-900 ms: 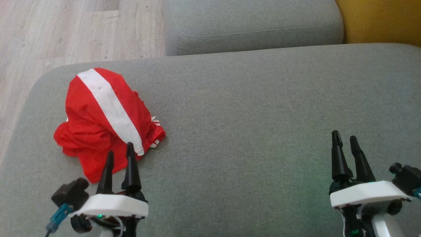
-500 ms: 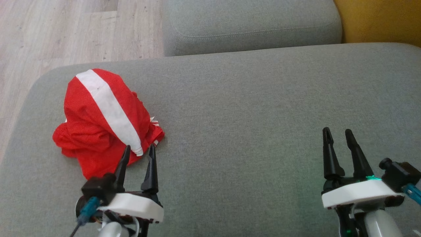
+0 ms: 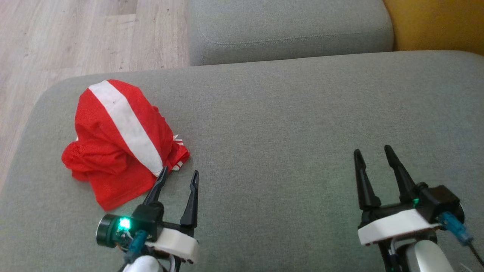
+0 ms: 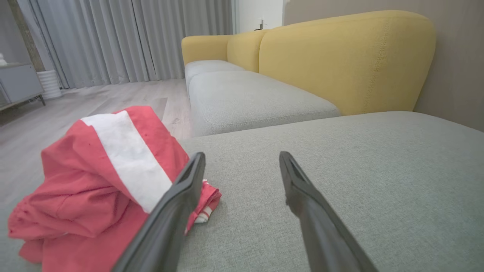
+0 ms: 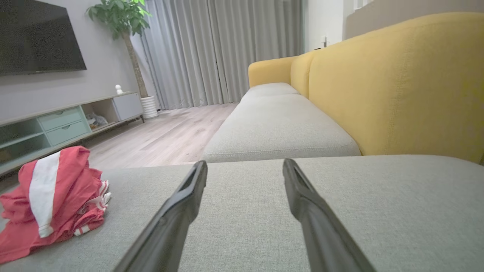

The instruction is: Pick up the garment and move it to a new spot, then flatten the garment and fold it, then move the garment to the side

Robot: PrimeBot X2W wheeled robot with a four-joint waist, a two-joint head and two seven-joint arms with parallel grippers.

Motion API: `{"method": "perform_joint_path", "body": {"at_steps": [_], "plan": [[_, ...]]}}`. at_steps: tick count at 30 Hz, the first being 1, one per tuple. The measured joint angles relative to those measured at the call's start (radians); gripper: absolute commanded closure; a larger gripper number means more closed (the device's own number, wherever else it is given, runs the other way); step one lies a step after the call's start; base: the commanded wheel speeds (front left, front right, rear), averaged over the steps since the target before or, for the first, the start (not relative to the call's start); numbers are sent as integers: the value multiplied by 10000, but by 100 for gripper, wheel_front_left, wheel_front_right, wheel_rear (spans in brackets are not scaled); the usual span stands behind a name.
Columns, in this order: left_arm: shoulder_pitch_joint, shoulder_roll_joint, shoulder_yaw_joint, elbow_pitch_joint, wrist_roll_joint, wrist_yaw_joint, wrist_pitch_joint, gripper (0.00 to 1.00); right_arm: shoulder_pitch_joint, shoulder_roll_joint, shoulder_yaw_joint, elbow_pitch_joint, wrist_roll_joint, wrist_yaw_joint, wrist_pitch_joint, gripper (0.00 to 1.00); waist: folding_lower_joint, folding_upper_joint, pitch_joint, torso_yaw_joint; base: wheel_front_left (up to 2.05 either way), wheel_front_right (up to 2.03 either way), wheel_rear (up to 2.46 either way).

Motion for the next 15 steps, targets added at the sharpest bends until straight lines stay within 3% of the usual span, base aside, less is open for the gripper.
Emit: {"method": "perform_joint_path", "body": {"at_steps": [9,15], "plan": [[-21,-58,-88,-397,-332,303,-207,0,3,-4,79,-215,-263,0,-247,0,0,0,-20,-15,0,0,0],[395,-545,940,-849,-1076,-155,-426,0,25,-8,2,-178,244,0,-435,0,0,0,-20,-22,0,0,0]]}}
